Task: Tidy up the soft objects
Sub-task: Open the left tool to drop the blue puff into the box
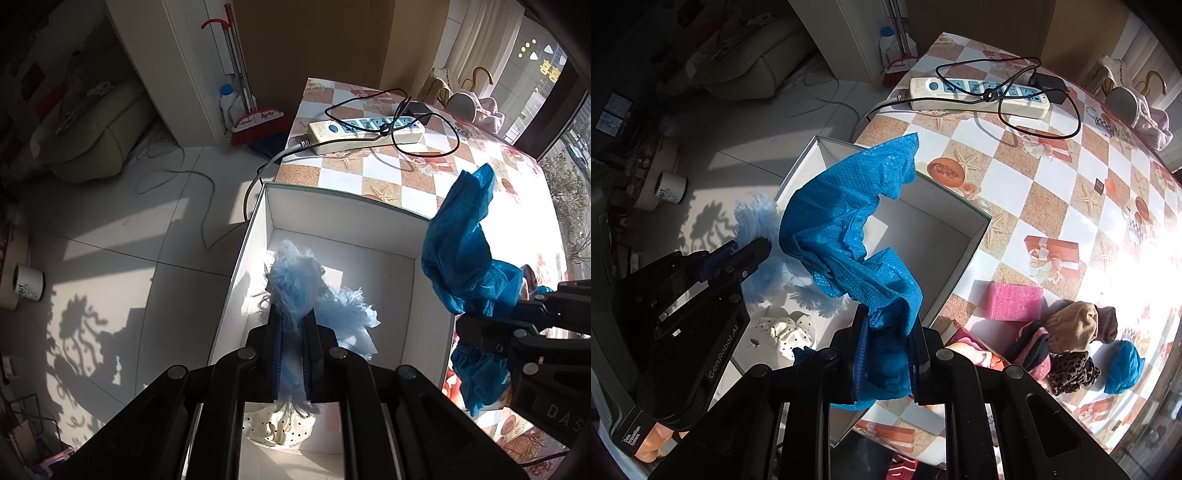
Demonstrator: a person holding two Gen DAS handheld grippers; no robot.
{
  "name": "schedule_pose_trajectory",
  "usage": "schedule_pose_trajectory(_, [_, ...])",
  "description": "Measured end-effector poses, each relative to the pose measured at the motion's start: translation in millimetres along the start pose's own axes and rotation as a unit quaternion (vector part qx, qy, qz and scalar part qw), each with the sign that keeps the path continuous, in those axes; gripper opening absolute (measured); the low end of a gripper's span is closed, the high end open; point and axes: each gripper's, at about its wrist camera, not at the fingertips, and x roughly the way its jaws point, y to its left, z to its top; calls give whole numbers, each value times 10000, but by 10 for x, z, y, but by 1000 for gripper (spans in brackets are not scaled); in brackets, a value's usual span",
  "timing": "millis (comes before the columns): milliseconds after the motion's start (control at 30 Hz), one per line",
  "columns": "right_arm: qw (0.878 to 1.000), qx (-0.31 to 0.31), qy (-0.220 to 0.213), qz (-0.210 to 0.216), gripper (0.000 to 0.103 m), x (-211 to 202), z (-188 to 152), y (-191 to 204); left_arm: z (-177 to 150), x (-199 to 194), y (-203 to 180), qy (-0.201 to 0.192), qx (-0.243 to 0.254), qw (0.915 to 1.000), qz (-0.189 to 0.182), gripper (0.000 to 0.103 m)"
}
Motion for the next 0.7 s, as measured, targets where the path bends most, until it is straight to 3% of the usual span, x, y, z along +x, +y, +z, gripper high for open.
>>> schedule_pose_trajectory(300, [9999,106,15,32,19,67,63,-29,40,73,-62,107,96,9999,-31,10])
schedule_pose_trajectory(400, [10000,77,-8,8,19,84,84,-5,39,81,-90,86,142,9998,-70,15])
schedule_pose_trajectory(500, [10000,57,23,10,20,99,92,7,29,50,-133,-18,268,9996,-17,41])
schedule_pose_trajectory(567, [10000,77,26,-51,26,97,91,-3,23,34,-138,-61,283,9995,103,64])
schedule_pose_trajectory(667, [9998,168,63,-69,29,94,92,-69,27,52,-61,-31,108,9998,180,82])
schedule_pose_trajectory(700, [9997,218,77,-94,38,92,92,-96,27,63,-29,0,35,9998,187,82])
